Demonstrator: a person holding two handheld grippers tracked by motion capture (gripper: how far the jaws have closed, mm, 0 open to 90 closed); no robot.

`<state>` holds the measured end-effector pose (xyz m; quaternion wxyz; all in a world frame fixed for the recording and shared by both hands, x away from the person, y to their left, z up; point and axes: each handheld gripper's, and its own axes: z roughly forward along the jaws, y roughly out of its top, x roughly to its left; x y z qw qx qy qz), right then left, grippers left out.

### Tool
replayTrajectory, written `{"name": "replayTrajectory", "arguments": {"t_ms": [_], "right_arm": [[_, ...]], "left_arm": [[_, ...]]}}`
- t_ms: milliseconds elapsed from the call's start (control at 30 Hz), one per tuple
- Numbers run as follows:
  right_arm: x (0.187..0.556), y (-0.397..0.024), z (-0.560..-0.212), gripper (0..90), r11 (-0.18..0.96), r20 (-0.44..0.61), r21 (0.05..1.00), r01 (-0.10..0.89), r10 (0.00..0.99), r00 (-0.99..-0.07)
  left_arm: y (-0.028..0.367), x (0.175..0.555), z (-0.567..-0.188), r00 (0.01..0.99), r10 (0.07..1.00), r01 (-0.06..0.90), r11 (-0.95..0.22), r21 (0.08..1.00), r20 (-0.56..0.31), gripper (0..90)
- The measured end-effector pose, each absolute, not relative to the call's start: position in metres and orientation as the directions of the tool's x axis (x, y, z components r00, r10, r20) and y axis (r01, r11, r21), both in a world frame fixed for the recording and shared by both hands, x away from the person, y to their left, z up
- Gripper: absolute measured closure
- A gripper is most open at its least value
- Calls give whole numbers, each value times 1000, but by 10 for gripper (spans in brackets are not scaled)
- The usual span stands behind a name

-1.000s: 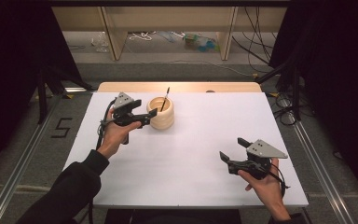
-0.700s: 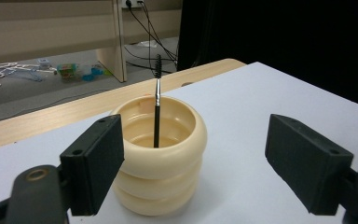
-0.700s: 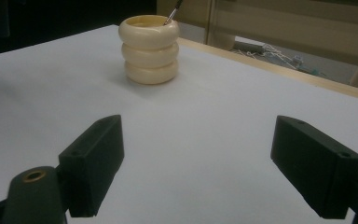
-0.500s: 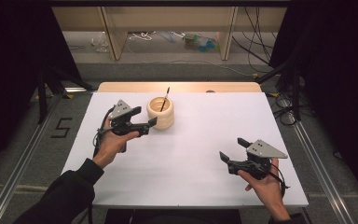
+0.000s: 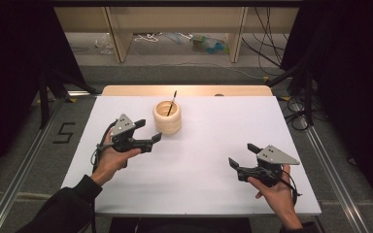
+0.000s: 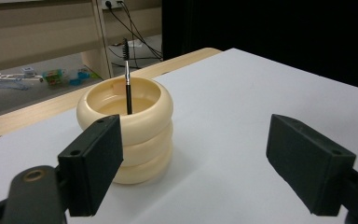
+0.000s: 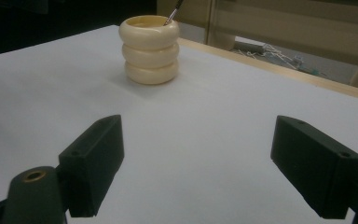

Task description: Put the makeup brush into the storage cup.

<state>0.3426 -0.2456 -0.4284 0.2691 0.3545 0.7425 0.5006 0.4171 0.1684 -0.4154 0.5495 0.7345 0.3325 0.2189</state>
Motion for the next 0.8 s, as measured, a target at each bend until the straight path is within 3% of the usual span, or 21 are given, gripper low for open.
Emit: {"name": "replayTrajectory", "arguments": {"t_ms": [800], "right_arm": [[341,-245,-428,184,242,-30,931,273,796,-604]], "left_arm": [[174,395,-428,716,697,235,-196,952,-33,169]]}}
